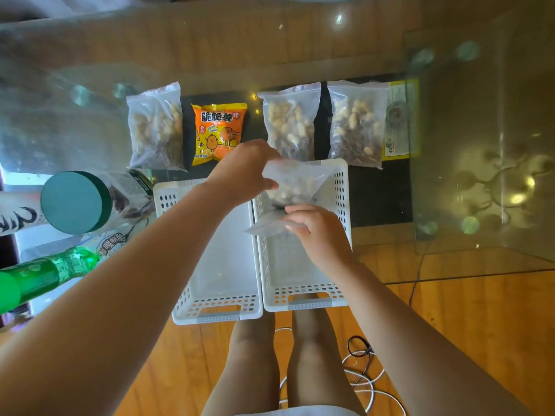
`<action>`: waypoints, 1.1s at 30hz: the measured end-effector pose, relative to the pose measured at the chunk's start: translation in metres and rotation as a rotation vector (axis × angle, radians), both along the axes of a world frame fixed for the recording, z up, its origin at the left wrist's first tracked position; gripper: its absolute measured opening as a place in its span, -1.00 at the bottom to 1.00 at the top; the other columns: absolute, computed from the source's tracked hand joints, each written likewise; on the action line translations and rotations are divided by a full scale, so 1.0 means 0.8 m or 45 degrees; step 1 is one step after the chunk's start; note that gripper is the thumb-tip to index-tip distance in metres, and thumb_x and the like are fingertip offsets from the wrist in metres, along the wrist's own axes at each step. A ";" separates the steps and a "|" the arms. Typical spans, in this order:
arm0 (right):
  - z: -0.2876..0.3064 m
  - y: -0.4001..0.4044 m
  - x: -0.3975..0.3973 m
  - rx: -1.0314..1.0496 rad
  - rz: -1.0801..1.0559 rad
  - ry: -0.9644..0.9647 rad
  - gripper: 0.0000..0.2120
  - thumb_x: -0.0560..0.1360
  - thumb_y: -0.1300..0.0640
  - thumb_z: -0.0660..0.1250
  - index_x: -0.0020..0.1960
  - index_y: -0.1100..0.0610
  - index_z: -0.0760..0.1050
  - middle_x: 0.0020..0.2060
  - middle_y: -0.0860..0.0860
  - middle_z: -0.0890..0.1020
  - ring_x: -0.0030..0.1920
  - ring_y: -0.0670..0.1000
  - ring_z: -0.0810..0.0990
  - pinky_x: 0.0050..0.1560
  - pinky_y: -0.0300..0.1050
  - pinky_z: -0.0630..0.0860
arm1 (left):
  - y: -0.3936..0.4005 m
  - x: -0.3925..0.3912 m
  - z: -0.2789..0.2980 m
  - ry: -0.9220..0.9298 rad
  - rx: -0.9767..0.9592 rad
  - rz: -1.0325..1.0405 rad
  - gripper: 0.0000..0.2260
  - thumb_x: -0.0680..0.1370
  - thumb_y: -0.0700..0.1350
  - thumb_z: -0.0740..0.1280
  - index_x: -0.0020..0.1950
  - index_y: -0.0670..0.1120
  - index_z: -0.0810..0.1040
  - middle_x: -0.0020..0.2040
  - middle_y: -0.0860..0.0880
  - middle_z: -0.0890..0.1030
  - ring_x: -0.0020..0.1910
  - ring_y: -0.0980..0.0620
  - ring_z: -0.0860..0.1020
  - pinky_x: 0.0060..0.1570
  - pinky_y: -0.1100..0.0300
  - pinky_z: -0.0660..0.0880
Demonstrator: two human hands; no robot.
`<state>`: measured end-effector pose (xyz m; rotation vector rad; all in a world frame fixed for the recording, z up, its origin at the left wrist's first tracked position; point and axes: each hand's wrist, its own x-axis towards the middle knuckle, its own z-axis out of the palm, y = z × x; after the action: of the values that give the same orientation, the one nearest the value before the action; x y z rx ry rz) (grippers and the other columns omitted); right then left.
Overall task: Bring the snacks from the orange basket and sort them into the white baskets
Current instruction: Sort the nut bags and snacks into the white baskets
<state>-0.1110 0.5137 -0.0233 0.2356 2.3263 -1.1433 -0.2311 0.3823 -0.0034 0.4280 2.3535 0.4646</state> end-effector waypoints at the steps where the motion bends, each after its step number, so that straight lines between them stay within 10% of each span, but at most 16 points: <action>1: -0.004 0.001 0.001 -0.022 -0.028 -0.036 -0.77 0.53 0.17 0.26 0.14 0.13 0.59 0.20 0.02 0.59 0.24 0.01 0.50 0.25 -0.20 0.36 | -0.004 -0.002 -0.005 -0.019 -0.009 0.041 -0.57 0.46 -0.07 0.41 0.31 -0.10 0.47 0.25 -0.09 0.53 0.21 -0.07 0.48 0.13 0.17 0.37; 12: -0.006 0.008 0.003 -0.216 -0.189 -0.162 -0.79 0.51 0.21 0.29 0.11 0.11 0.61 0.03 0.00 0.67 -0.03 -0.18 0.55 -0.07 -0.56 0.39 | -0.026 -0.010 -0.026 -0.155 0.017 0.126 -0.76 0.59 -0.04 0.22 0.08 -0.17 0.55 -0.20 0.01 0.47 -0.32 0.11 0.40 -0.37 0.26 0.26; 18: -0.012 0.002 -0.009 -0.254 -0.388 -0.112 -0.76 0.47 0.24 0.34 0.13 0.13 0.55 0.05 -0.03 0.62 0.02 -0.17 0.57 -0.08 -0.59 0.38 | -0.028 -0.002 -0.028 -0.190 0.043 0.196 -0.74 0.58 -0.06 0.23 0.18 -0.16 0.53 0.04 -0.18 0.61 -0.06 -0.09 0.51 -0.14 0.16 0.36; 23: -0.010 0.014 0.031 0.148 -0.764 0.193 -0.49 0.34 0.17 0.48 0.25 0.10 0.43 0.17 0.03 0.48 0.16 -0.03 0.46 0.10 -0.21 0.47 | -0.031 0.007 -0.031 -0.219 0.127 0.300 -0.70 0.57 -0.11 0.27 0.28 -0.14 0.49 0.18 -0.16 0.58 0.12 -0.10 0.51 -0.02 0.21 0.30; 26: -0.022 0.023 0.064 0.270 -0.830 -0.147 -0.34 0.40 0.20 0.43 0.42 0.08 0.24 0.34 0.10 0.39 0.32 0.09 0.38 0.23 0.04 0.46 | -0.033 0.010 -0.031 -0.229 0.174 0.379 -0.71 0.56 -0.12 0.27 0.28 -0.13 0.51 0.18 -0.15 0.59 0.04 -0.03 0.49 -0.03 0.20 0.29; 33: -0.043 0.030 0.091 0.260 -0.732 -0.302 -0.52 0.53 0.39 0.12 0.41 0.10 0.28 0.34 0.11 0.45 0.28 0.17 0.47 0.02 -0.01 0.57 | -0.032 0.012 -0.035 -0.234 0.220 0.473 -0.71 0.56 -0.13 0.29 0.27 -0.13 0.52 0.17 -0.15 0.59 -0.03 0.05 0.43 -0.05 0.19 0.31</action>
<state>-0.0379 0.5381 -0.0578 1.1091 2.2148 -1.0477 -0.2212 0.3567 -0.0311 0.0176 2.2228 0.8480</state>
